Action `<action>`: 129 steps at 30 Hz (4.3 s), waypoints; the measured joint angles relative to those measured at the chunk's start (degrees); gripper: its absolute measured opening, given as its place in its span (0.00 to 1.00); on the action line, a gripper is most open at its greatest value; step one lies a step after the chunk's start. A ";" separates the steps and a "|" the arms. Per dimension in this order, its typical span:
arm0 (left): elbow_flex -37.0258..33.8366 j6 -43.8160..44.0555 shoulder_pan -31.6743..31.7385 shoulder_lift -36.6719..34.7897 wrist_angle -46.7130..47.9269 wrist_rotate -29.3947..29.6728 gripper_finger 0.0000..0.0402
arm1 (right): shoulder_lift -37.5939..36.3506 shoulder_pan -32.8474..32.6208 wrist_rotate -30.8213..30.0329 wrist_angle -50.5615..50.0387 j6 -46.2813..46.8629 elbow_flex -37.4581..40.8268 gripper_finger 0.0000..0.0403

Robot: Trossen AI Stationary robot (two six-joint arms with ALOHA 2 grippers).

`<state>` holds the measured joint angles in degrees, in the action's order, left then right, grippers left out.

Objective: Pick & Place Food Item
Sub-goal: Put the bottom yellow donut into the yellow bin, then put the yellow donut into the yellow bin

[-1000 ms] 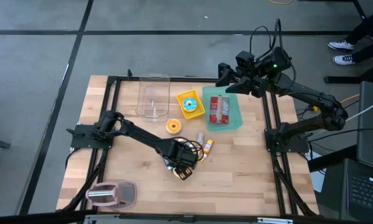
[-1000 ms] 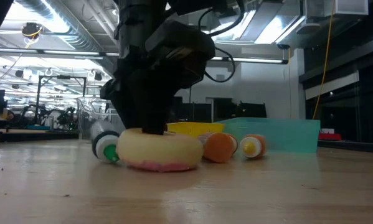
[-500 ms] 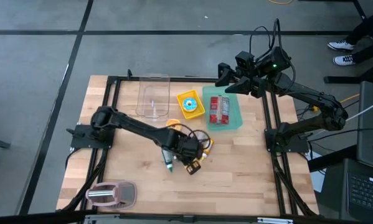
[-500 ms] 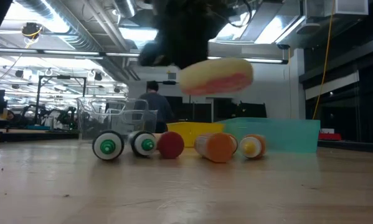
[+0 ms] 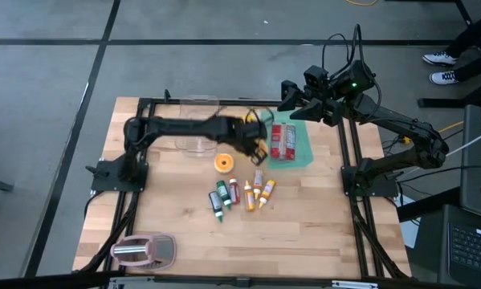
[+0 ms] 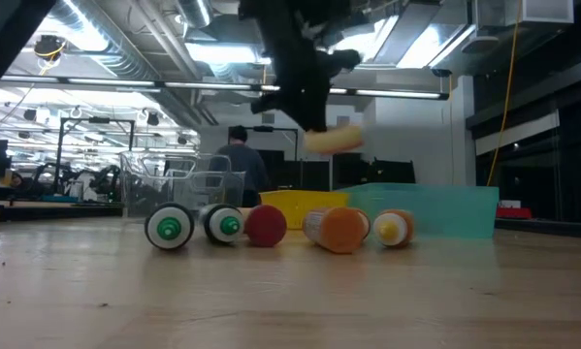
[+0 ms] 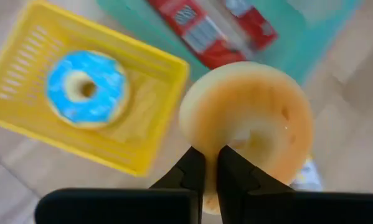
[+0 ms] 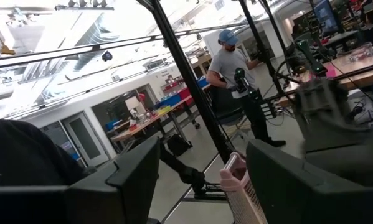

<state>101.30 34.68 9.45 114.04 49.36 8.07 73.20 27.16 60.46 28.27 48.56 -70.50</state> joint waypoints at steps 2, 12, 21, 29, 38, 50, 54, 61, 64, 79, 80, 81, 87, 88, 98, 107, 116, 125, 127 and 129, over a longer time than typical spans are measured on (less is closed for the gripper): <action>0.00 -2.29 3.19 0.00 -0.20 -1.35 0.04 | -0.01 0.00 0.08 0.02 0.00 0.00 0.59; -0.10 -11.25 14.90 0.45 -0.23 -6.83 0.04 | 0.01 0.00 0.59 2.14 0.06 0.00 0.59; -3.92 -16.10 19.01 0.48 -0.67 -11.94 0.04 | -0.01 0.02 -4.30 2.13 -1.10 0.00 0.59; -6.89 -17.93 19.27 0.48 -4.11 -15.35 0.04 | -0.01 0.02 -7.12 2.14 -1.62 0.00 0.59; -7.96 -17.95 19.30 2.09 -7.56 -16.90 0.04 | -0.01 0.02 -8.17 2.12 -2.09 0.00 0.59; -7.98 -18.43 19.54 2.27 -8.01 -15.42 0.15 | -0.01 0.00 -8.10 2.12 -1.21 0.00 0.59; -7.98 -19.17 19.54 2.27 -8.39 -15.29 0.22 | 0.00 0.00 -7.95 2.12 -1.18 0.00 0.59; -7.98 -19.09 19.53 2.27 -8.50 -15.31 0.36 | -0.01 0.00 -7.93 2.10 -1.21 0.00 0.59; -7.98 -19.06 19.54 2.27 -8.50 -14.90 0.41 | -0.01 0.00 -7.90 2.12 -1.23 0.00 0.59; -7.93 -26.03 18.39 0.71 -7.74 -13.37 0.48 | -0.01 0.00 -7.49 2.10 -1.18 0.00 0.59; -7.93 -27.91 17.70 0.06 -7.52 -13.44 0.47 | 0.01 0.00 -7.28 2.10 -1.16 0.00 0.59; -7.93 -29.88 16.88 -0.84 -7.44 -13.60 0.47 | -0.01 0.00 -6.96 2.10 -1.07 0.00 0.59; -7.80 -41.46 10.79 -6.07 3.68 -16.20 0.47 | 0.01 0.00 -5.58 2.08 -1.12 0.00 0.59; -7.76 -43.14 9.37 -6.16 6.55 -15.93 0.47 | -0.01 0.00 -5.32 2.06 -1.19 0.00 0.59; -17.81 -41.41 1.26 -5.25 4.63 -16.75 0.48 | -0.01 0.00 -3.78 2.05 -1.21 0.00 0.59; -23.16 -36.54 -0.86 -5.27 -1.50 -13.02 0.48 | 0.00 0.00 -2.53 1.65 -1.06 0.00 0.59; -24.96 -34.87 -0.72 -5.31 -1.60 -10.75 0.48 | -0.01 0.00 -2.55 1.25 -1.06 0.00 0.59; -24.97 -32.96 -0.72 -4.63 -1.78 -10.47 0.48 | 0.00 0.00 -2.81 1.26 -1.09 0.00 0.59; -24.94 -32.87 -0.74 -3.96 -2.83 -10.33 0.48 | -0.01 0.00 -2.94 1.27 -1.26 0.02 0.59; -24.94 -32.81 -0.74 -3.37 -2.69 -10.29 0.48 | 0.00 0.01 -3.01 1.25 -1.28 0.00 0.59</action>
<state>76.36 1.87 8.71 110.67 46.68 -2.22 73.20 27.17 57.45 29.52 47.28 -70.50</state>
